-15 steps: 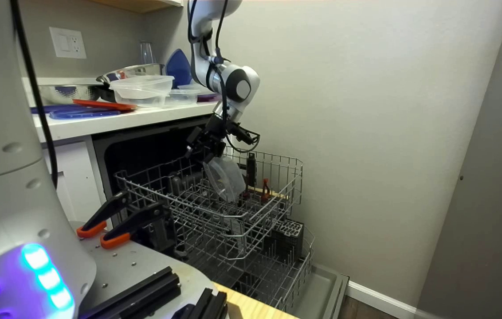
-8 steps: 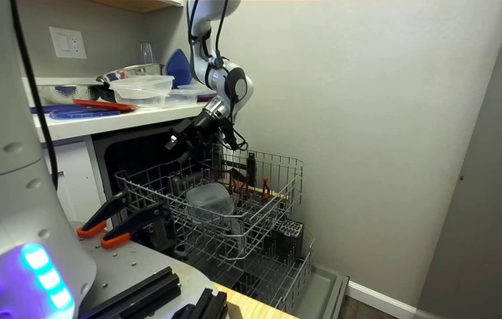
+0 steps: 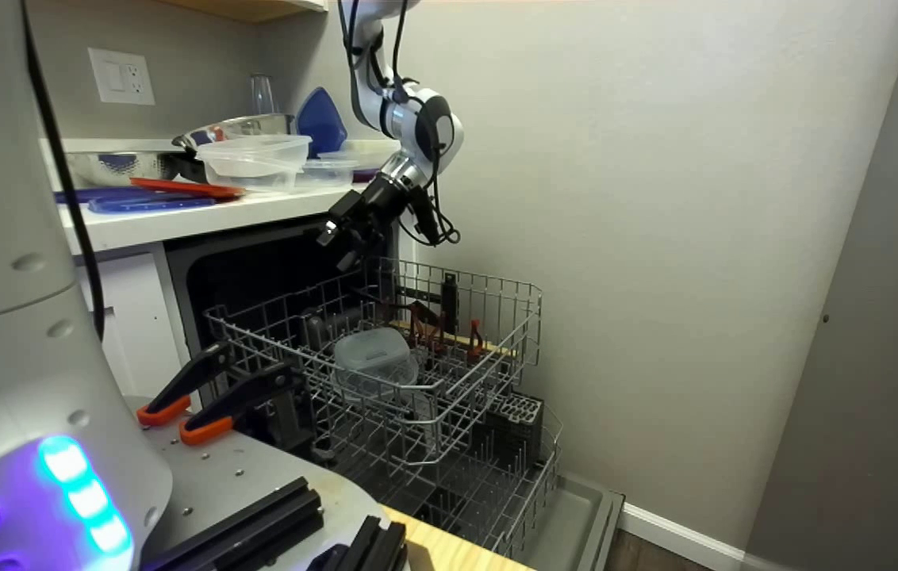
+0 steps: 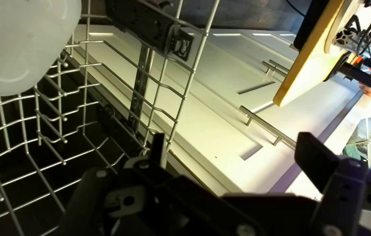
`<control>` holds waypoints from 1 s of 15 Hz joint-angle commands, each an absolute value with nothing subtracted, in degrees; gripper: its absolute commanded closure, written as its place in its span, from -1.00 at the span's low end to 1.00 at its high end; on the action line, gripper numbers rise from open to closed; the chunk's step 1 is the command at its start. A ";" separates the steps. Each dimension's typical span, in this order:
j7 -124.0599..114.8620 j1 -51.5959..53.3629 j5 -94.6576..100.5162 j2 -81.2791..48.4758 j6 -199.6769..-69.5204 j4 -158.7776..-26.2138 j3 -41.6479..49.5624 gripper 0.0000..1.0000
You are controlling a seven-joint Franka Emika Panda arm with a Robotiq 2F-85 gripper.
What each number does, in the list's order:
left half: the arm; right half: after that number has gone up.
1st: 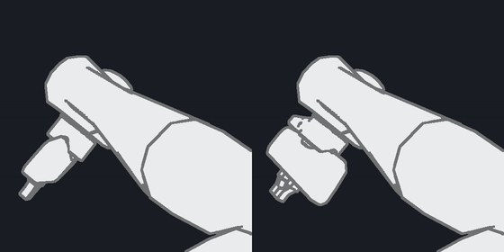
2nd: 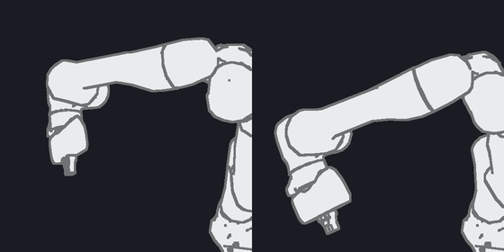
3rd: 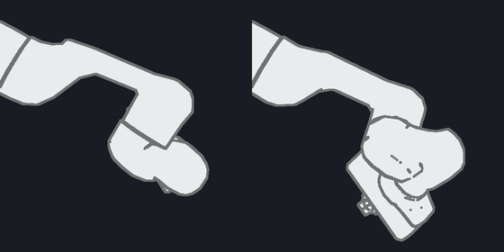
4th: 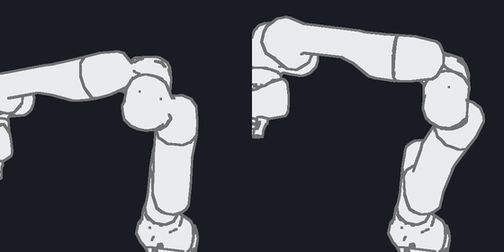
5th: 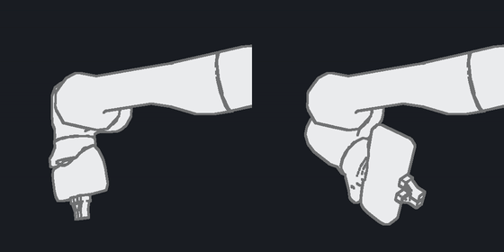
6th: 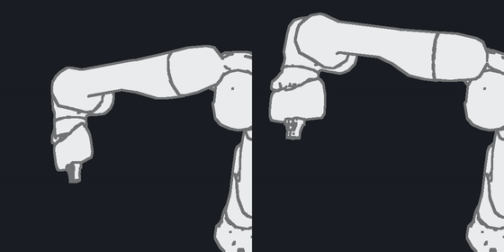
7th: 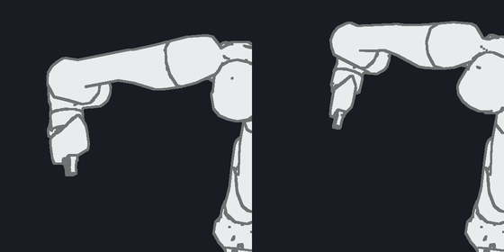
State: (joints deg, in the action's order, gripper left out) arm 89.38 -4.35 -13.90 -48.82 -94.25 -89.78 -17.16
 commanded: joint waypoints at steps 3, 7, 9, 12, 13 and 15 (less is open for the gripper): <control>88.80 -1.12 -10.63 -41.82 -98.29 -91.76 -13.33 -1.00; 88.96 -0.25 -9.75 -39.07 -103.03 -92.50 -12.30 -1.00; 88.64 0.36 -9.13 -38.02 -107.35 -93.30 -11.81 -1.00; 88.18 1.12 -7.96 -37.71 -112.70 -93.97 -11.34 -1.00; 87.98 1.35 -7.50 -37.60 -114.47 -94.41 -11.18 -1.00; 87.41 1.74 -6.54 -37.52 -118.26 -95.28 -10.99 -1.00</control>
State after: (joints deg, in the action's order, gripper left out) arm 89.09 0.75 -8.34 -40.31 -112.65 -91.01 -11.90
